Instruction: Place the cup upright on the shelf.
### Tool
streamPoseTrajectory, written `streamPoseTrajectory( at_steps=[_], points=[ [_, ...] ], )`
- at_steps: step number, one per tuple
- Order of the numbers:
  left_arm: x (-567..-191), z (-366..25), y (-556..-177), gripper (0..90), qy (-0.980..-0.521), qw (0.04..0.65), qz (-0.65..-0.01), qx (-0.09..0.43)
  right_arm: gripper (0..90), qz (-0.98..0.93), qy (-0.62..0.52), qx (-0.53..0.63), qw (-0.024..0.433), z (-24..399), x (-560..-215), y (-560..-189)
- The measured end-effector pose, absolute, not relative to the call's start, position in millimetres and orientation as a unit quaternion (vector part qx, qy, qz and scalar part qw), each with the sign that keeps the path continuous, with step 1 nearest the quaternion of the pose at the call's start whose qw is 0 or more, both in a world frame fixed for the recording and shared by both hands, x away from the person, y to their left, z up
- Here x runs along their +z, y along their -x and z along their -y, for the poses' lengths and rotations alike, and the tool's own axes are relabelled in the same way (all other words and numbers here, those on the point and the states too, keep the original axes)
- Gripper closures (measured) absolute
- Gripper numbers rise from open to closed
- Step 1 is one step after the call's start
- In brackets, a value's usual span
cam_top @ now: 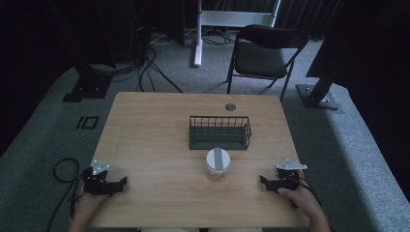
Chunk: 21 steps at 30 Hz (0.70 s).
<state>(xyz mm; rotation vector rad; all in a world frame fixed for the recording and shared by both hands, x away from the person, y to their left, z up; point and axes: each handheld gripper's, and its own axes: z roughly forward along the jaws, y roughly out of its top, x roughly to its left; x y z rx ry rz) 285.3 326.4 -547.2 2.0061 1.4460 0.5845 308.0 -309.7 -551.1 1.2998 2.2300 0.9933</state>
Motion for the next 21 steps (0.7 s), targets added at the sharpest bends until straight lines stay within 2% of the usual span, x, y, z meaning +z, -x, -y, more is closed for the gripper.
streamPoseTrajectory(
  at_steps=[21],
  points=[
    [-547.3,-326.3,-285.3,0.6,-0.754,0.296,-0.544,0.220,11.3,-0.798,-0.440,0.368,0.183,292.5,-540.6,-310.8]
  ],
)
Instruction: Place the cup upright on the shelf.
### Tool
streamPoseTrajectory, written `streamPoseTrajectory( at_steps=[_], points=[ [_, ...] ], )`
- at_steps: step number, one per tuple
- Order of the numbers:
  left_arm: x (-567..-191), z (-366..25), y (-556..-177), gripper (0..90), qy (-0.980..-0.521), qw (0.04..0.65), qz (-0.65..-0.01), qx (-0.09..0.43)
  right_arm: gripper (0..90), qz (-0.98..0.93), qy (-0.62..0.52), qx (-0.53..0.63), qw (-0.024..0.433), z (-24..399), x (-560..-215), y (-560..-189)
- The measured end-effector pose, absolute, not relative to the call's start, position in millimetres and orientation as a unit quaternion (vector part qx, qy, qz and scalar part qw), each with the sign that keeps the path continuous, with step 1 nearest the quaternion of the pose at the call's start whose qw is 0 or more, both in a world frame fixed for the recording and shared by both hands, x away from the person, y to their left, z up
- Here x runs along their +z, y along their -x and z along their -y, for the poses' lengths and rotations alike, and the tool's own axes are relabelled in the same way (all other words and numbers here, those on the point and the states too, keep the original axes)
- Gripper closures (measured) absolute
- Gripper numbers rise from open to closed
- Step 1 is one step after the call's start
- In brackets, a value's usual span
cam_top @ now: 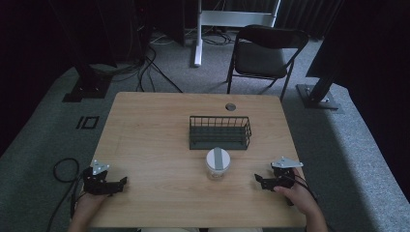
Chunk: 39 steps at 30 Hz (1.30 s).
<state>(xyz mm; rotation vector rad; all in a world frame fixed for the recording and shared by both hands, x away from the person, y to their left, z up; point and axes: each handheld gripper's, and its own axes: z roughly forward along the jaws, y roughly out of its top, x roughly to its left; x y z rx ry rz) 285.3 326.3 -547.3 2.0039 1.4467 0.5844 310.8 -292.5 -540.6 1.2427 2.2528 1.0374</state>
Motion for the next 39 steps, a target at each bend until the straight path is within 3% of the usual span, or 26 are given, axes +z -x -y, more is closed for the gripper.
streamPoseTrajectory(
  at_steps=[39],
  points=[
    [-547.3,-326.4,-285.4,0.6,-0.754,0.297,-0.544,0.220,11.3,-0.818,-0.361,0.426,0.136,237.1,-529.3,-307.7]
  ],
)
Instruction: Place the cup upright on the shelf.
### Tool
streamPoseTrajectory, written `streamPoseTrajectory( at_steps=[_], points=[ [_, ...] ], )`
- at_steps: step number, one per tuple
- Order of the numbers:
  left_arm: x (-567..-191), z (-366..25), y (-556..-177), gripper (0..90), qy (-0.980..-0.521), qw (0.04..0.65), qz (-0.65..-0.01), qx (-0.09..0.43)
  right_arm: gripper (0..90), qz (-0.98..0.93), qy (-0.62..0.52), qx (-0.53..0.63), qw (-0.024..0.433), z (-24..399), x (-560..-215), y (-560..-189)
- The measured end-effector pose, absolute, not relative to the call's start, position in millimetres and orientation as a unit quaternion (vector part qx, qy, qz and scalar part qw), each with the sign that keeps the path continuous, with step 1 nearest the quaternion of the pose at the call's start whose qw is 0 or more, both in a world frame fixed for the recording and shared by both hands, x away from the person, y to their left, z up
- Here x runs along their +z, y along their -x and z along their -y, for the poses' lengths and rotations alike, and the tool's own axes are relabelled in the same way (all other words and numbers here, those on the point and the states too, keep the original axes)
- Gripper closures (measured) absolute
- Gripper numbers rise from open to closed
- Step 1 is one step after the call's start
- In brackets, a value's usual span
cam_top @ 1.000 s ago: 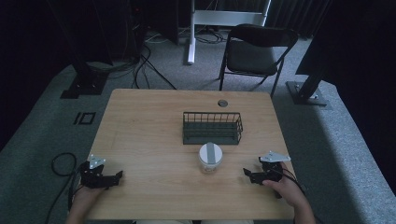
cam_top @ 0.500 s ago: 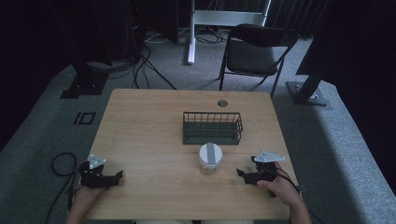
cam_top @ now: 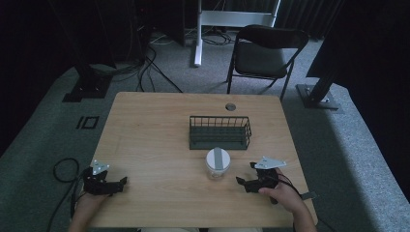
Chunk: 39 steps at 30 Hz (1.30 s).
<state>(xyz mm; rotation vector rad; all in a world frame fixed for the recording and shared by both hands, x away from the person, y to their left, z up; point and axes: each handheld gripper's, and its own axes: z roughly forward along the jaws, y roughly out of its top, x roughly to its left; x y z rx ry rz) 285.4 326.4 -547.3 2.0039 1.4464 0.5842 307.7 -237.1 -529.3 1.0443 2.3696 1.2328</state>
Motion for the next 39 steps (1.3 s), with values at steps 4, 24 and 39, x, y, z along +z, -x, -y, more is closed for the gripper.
streamPoseTrajectory(
  at_steps=[4,24,39],
  points=[
    [-547.3,-326.3,-285.4,0.6,-0.753,0.297,-0.544,0.220,11.4,-0.820,-0.355,0.430,0.132,232.7,-529.0,-307.1],
    [-547.3,-326.4,-285.3,0.6,-0.754,0.296,-0.544,0.220,11.3,-0.823,-0.308,0.463,0.115,193.3,-528.4,-306.4],
    [-547.3,-326.3,-285.3,0.6,-0.754,0.296,-0.544,0.220,11.3,-0.807,-0.311,0.487,0.124,175.1,-531.5,-309.2]
  ],
)
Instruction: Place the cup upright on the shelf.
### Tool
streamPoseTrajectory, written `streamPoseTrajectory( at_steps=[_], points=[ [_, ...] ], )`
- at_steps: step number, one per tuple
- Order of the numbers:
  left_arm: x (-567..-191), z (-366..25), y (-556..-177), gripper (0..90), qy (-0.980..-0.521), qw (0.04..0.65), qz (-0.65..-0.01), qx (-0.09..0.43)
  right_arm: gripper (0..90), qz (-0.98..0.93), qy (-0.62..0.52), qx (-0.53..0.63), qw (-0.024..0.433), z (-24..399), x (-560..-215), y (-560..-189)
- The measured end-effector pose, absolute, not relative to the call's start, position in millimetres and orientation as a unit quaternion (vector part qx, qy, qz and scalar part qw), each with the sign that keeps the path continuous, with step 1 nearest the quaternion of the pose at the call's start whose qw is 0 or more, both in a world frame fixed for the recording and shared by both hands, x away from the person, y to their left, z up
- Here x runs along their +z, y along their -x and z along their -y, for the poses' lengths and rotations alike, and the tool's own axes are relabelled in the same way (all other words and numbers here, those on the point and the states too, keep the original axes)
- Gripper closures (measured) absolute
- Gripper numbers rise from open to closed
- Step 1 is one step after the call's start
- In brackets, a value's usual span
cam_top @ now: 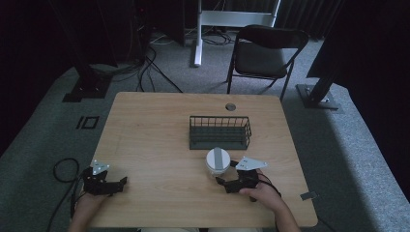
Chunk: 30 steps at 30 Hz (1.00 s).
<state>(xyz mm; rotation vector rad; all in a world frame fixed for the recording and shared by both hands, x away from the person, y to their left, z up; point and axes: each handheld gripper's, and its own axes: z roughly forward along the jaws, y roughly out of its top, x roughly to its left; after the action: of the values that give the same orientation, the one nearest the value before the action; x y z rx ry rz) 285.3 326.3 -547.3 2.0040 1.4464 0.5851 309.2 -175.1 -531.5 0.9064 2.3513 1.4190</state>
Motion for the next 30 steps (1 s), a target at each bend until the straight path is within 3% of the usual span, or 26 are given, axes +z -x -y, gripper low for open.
streamPoseTrajectory(
  at_steps=[30],
  points=[
    [-547.3,-326.3,-285.4,0.6,-0.754,0.296,-0.544,0.220,11.3,-0.769,-0.357,0.507,0.157,147.7,-538.5,-311.3]
  ],
)
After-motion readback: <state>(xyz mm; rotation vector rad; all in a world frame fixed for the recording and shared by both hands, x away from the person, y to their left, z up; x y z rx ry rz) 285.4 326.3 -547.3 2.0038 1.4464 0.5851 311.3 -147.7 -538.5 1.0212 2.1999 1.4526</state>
